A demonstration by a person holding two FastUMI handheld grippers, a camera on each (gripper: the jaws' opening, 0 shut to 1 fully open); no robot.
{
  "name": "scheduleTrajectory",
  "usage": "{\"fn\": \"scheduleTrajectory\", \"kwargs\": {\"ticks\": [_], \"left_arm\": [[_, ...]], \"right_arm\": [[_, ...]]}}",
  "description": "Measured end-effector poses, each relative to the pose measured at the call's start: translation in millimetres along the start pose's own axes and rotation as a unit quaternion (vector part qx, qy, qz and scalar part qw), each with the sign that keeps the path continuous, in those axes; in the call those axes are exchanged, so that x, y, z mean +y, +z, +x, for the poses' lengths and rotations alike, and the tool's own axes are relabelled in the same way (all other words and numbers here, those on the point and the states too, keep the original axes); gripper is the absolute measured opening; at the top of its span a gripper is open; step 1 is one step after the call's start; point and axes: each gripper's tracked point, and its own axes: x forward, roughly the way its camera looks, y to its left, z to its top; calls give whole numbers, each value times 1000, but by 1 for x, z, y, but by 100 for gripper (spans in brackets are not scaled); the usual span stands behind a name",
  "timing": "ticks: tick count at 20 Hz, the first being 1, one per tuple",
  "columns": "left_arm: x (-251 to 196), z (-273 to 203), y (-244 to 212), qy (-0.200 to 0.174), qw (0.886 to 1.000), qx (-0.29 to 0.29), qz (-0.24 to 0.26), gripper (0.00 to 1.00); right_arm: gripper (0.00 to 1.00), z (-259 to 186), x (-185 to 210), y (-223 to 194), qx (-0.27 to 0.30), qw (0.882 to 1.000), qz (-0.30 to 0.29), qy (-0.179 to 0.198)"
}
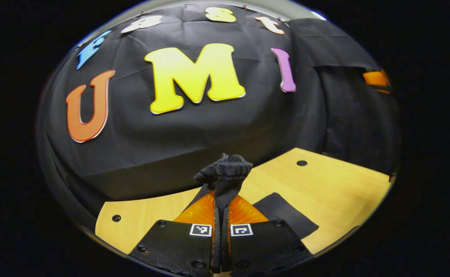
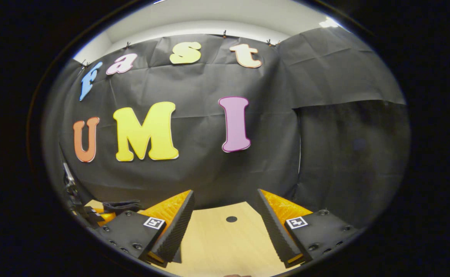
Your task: Grasp the waist and the cuffs of the jeans and fold them to make the two legs overlap; first hold the waist and fold one-third of the jeans toward the cuffs, then hold the cuffs and fold the remaining one-third in the same direction to finish folding.
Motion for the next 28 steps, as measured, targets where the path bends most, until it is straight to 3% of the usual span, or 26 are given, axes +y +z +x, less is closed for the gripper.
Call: {"fn": "scheduleTrajectory", "kwargs": {"ticks": [5, 10, 11, 12, 16, 20, 21, 23, 25, 26, 28], "left_arm": [[-49, 16, -39, -47, 995, 38, 73, 4], [-71, 20, -68, -74, 987, 61, 129, 4], [-76, 21, -75, -80, 985, 67, 138, 11], [-79, 21, -84, -88, 982, 76, 149, 4], [-93, 25, -115, -113, 966, 106, 209, 6], [-106, 23, -136, -148, 955, 120, 227, 13], [-107, 19, -136, -147, 952, 120, 239, 16], [-105, 19, -136, -136, 950, 107, 261, 51], [-100, 23, -133, -124, 951, 99, 264, 60], [-93, 24, -127, -121, 953, 97, 260, 75], [-94, 21, -125, -130, 959, 105, 230, 92]], "right_arm": [[97, -3, -13, -11, 11, 1000, 8, -9], [97, -4, -23, -15, 14, 1000, 14, -16], [97, -4, -24, -16, 14, 1000, 17, -18], [97, -3, -26, -15, 15, 1000, 19, -19], [97, -2, -26, -18, 19, 999, 21, -20], [97, -1, -21, -23, 26, 999, 20, -17], [98, 0, -20, -23, 27, 999, 19, -16], [96, 1, -18, -23, 29, 999, 22, -15], [97, 2, -15, -23, 29, 999, 24, -12], [97, 3, -14, -22, 29, 999, 23, -11], [97, 4, -9, -23, 29, 999, 21, -8]]}}
